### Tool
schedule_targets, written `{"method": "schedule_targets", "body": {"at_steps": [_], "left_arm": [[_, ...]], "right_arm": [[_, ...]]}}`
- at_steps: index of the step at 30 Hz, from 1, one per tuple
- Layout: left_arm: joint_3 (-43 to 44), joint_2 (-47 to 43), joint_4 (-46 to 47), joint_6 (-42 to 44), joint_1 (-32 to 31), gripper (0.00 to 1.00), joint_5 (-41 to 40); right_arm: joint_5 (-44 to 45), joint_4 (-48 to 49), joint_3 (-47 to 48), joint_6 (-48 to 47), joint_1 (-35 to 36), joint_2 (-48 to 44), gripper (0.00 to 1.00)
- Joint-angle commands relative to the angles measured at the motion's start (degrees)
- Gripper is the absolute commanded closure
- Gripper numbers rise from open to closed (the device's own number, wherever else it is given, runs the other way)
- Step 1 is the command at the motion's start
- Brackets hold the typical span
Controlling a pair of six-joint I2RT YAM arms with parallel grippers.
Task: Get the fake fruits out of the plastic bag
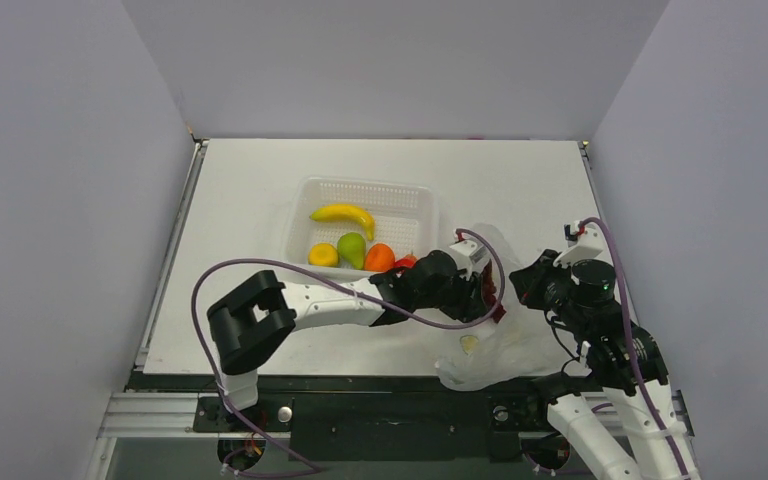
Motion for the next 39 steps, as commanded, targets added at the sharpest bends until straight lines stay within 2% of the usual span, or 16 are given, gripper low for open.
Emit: {"method": "schedule_targets", "body": {"at_steps": [1,6,9,13,19,25,29,33,34,36,39], "left_arm": [[4.93,4.85,0.30,-1.14,-0.22,0.68,-2.76],[6.40,7.74,-0.07,-1.93,-0.31,0.58,-9.72],[7.65,9.09,-0.53,-1.66,-0.67,0.43,-14.50],[9.39,10.52,-0.36,-0.12,-2.37,0.31,-23.34],[14.47,16.62,-0.92,1.58,-3.32,0.27,-28.36],[19.60,24.37,-4.25,1.57,-3.05,0.29,-29.60],[20.90,26.24,-6.07,1.72,-2.36,0.37,-27.39],[20.57,25.11,-6.20,1.65,-1.43,0.63,-23.00],[20.48,24.15,-6.35,1.68,-1.28,0.72,-21.85],[20.10,22.23,-6.49,1.84,-1.16,0.82,-20.33],[19.10,19.20,-6.24,2.43,-1.05,0.89,-17.89]], "right_arm": [[0.48,1.64,1.45,-1.11,0.04,0.02,1.00],[0.51,1.68,1.43,-1.34,0.08,-0.10,1.00],[0.65,1.66,1.39,-1.34,-0.01,-0.51,1.00],[0.62,1.60,0.92,-1.26,0.03,-0.69,1.00],[0.46,1.70,0.64,-1.09,0.06,-0.23,1.00],[0.53,1.54,0.12,-1.25,0.06,-0.53,1.00],[0.69,1.53,-0.40,-1.15,0.04,-0.96,1.00],[0.98,1.49,-0.62,-1.24,0.08,-1.07,1.00],[1.13,1.46,-0.66,-1.29,0.06,-1.04,1.00],[1.67,1.22,-1.02,-1.60,0.04,-1.29,1.00],[2.65,1.17,-2.06,-1.55,0.03,-1.50,1.00]]}}
